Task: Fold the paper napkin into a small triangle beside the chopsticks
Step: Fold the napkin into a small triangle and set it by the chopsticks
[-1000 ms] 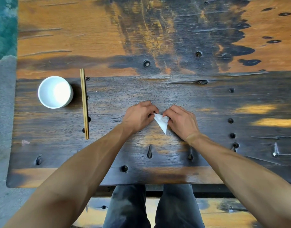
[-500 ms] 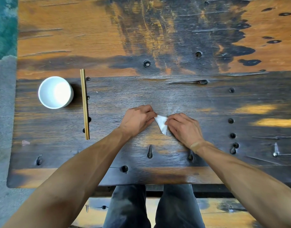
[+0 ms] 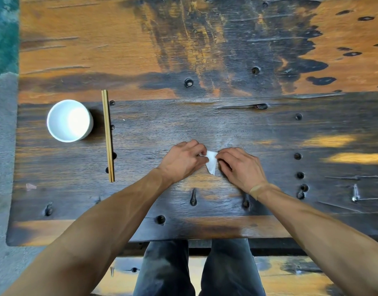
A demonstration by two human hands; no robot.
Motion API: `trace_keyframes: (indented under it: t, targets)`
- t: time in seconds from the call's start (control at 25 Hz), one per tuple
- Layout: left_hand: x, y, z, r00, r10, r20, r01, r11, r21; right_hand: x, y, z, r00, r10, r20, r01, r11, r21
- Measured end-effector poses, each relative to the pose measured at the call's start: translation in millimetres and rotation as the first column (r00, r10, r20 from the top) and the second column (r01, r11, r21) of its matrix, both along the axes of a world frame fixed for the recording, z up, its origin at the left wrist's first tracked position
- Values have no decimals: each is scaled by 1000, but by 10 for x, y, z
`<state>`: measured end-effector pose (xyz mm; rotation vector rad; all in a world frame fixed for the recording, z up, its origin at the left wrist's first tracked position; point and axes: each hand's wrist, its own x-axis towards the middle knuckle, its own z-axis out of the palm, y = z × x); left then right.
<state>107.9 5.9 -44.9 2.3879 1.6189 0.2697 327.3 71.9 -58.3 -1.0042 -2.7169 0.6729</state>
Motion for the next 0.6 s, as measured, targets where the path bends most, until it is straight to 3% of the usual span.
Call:
trace_keyframes:
  t: [0.16, 0.36, 0.6]
  targets:
    - [11, -21, 26, 1000, -13, -15, 13, 1000, -22, 75, -191, 18, 999, -26, -20, 26, 999, 22]
    - [66, -141, 45, 990, -63, -128, 55, 996, -71, 325, -576, 6, 988, 138, 68, -141, 989, 49]
    - [51, -253, 54, 957, -154, -247, 103, 973, -206, 310, -417, 118, 985, 158, 63, -160, 987, 20]
